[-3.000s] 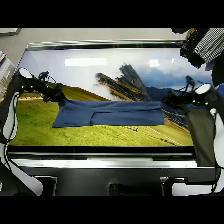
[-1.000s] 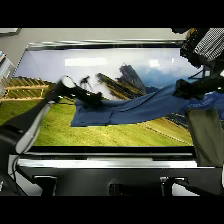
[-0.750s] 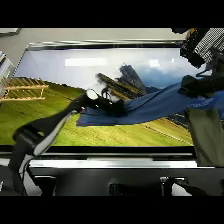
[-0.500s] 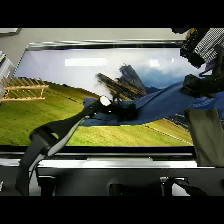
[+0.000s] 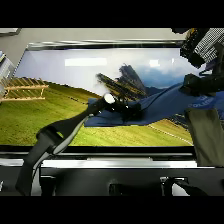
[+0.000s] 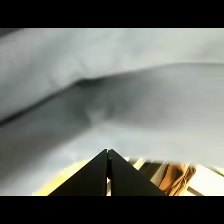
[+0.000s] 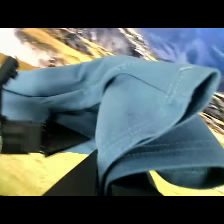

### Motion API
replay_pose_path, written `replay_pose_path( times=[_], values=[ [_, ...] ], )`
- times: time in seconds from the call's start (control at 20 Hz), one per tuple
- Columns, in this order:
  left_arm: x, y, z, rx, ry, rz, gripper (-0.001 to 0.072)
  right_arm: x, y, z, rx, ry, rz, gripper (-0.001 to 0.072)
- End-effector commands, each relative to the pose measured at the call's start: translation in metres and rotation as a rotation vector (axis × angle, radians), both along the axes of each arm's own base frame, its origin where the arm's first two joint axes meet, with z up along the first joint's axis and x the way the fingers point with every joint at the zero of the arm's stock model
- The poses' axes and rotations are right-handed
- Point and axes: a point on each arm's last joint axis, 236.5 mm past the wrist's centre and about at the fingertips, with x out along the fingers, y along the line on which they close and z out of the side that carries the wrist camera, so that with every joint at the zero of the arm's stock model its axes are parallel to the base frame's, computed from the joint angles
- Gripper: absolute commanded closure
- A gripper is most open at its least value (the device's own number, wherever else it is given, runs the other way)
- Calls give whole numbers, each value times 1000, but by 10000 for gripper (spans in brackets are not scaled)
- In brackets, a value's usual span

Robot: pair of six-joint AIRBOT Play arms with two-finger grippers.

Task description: Fold the clothes and pants, and hang the long-sleeved shirts on hangers.

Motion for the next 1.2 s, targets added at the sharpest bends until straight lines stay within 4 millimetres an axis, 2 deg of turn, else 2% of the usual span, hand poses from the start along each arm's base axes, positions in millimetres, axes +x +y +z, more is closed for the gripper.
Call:
replay_pose_path(
  times=[0.0, 0.05, 0.2, 0.35, 0.5, 0.6, 0.7, 0.85, 1.05, 1.15],
  values=[
    [20, 71, 39, 119, -107, -73, 695, 5, 29, 11, 74, -48, 73, 686],
    [31, 98, 55, 158, -147, -70, 694, 7, 42, 11, 74, -56, 100, 686],
    [56, 199, 110, 314, -260, -23, 694, 10, 106, 4, 103, -47, 200, 686],
    [58, 291, 163, 413, -318, 46, 694, 14, 168, -19, 76, -34, 260, 686],
    [53, 357, 213, 435, -377, 159, 693, 15, 231, -48, 83, -14, 303, 686],
    [52, 390, 239, 444, -419, 242, 693, 11, 269, -71, 103, 19, 322, 686],
    [48, 414, 254, 456, -437, 301, 693, 7, 299, -93, 114, 44, 336, 686],
    [44, 432, 257, 472, -437, 313, 693, 1, 330, -122, 125, 81, 336, 686],
    [45, 434, 255, 477, -447, 300, 693, -5, 346, -152, 133, 144, 327, 686],
    [45, 434, 253, 478, -447, 294, 693, -7, 351, -158, 154, 169, 320, 685]
  ],
)
